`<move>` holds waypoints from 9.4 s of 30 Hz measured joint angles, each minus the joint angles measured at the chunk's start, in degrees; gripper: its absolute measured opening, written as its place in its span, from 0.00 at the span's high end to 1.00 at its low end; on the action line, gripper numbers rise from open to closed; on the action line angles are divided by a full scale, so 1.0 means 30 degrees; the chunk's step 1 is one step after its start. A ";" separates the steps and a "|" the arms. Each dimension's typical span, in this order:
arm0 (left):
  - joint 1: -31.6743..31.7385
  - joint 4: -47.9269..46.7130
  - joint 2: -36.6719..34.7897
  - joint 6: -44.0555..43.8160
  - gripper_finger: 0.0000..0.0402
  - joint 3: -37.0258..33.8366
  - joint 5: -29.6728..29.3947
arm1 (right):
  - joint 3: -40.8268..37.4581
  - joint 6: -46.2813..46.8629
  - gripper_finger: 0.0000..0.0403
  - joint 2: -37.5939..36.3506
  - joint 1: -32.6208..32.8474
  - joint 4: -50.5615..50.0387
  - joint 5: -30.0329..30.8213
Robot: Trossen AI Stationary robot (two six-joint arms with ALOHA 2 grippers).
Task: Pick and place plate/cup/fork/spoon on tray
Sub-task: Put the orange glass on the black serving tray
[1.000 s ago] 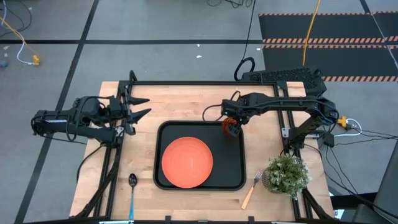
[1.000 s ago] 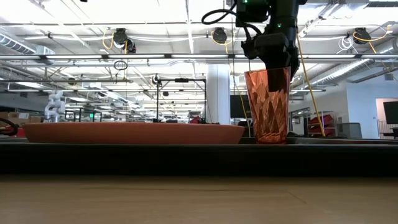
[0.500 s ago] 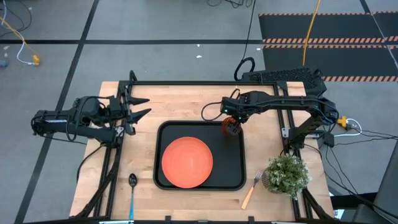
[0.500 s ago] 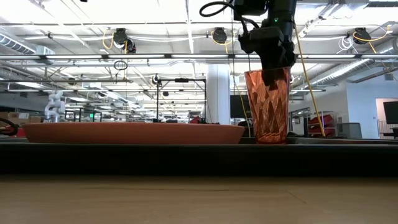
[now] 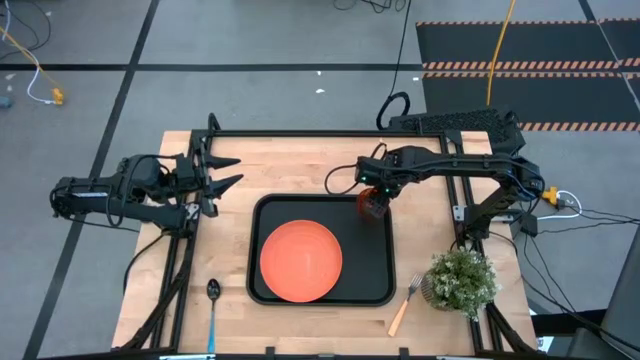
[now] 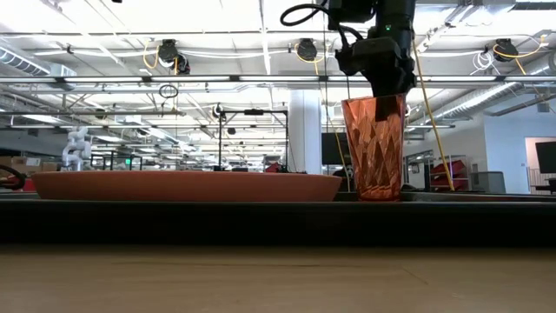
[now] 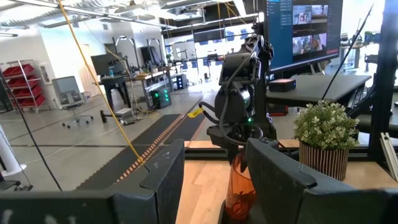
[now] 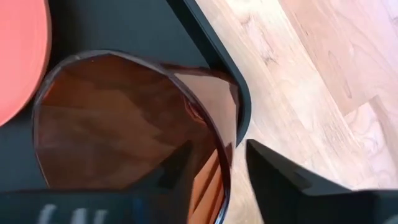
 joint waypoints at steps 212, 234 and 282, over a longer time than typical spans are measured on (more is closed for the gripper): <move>-0.1428 0.1005 1.0579 0.2376 0.56 0.1974 -0.1984 | -0.5355 -0.4651 0.53 0.0248 1.2512 2.0299 0.8530; -0.1450 0.1242 1.0433 0.2483 0.56 0.1967 -0.1997 | -0.5362 0.1170 0.57 0.2272 1.3646 1.1788 1.3850; -0.1450 0.1476 1.0433 0.2471 0.56 0.1967 -0.1993 | 0.3894 -0.3211 1.00 -0.1093 0.6550 -0.1170 0.1393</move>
